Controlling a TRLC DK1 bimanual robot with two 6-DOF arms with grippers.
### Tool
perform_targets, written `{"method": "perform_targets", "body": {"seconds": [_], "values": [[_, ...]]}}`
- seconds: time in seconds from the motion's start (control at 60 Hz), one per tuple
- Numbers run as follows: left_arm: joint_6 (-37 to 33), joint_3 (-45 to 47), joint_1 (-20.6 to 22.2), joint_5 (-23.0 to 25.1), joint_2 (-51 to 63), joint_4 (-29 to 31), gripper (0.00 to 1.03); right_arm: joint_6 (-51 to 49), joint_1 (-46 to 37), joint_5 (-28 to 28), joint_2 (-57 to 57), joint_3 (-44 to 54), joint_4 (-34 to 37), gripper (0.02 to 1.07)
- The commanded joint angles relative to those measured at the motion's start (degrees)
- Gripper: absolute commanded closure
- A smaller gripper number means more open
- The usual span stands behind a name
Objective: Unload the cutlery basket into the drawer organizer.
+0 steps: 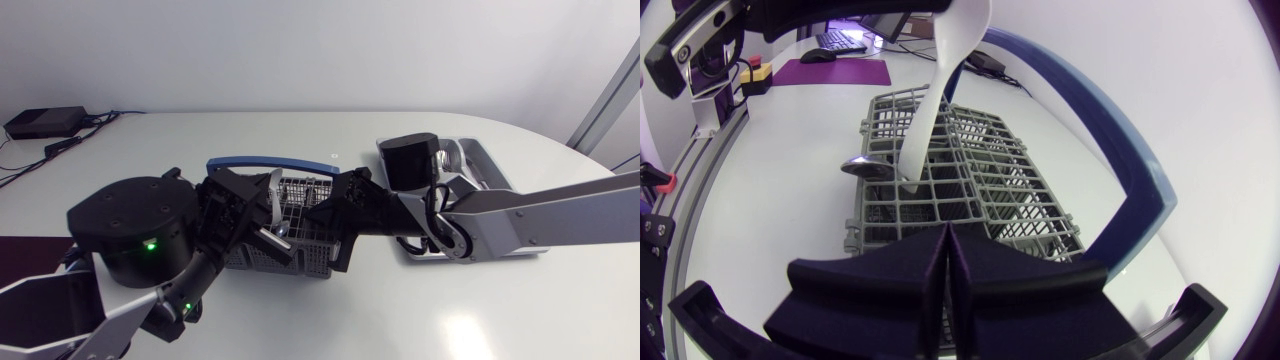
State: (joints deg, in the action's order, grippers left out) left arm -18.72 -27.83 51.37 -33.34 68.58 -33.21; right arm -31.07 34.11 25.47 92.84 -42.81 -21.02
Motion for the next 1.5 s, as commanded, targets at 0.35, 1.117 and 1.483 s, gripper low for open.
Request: {"method": "perform_targets", "body": {"seconds": [0.35, 1.117, 1.483], "values": [[-4.5, -3.5, -0.3, -1.0, -5.1, -0.9, 1.0, 1.4, 0.7, -0.2, 2.5, 0.4, 1.4, 1.01], [23.3, -18.0, -18.1, 28.3, -7.8, 25.7, 1.0, 17.4, 2.6, -11.2, -27.4, 1.5, 11.3, 0.55], [27.1, -19.3, -16.3, 28.3, -6.2, 23.0, 1.0, 20.0, 12.7, -26.1, -23.2, -1.6, 5.5, 0.46]]}}
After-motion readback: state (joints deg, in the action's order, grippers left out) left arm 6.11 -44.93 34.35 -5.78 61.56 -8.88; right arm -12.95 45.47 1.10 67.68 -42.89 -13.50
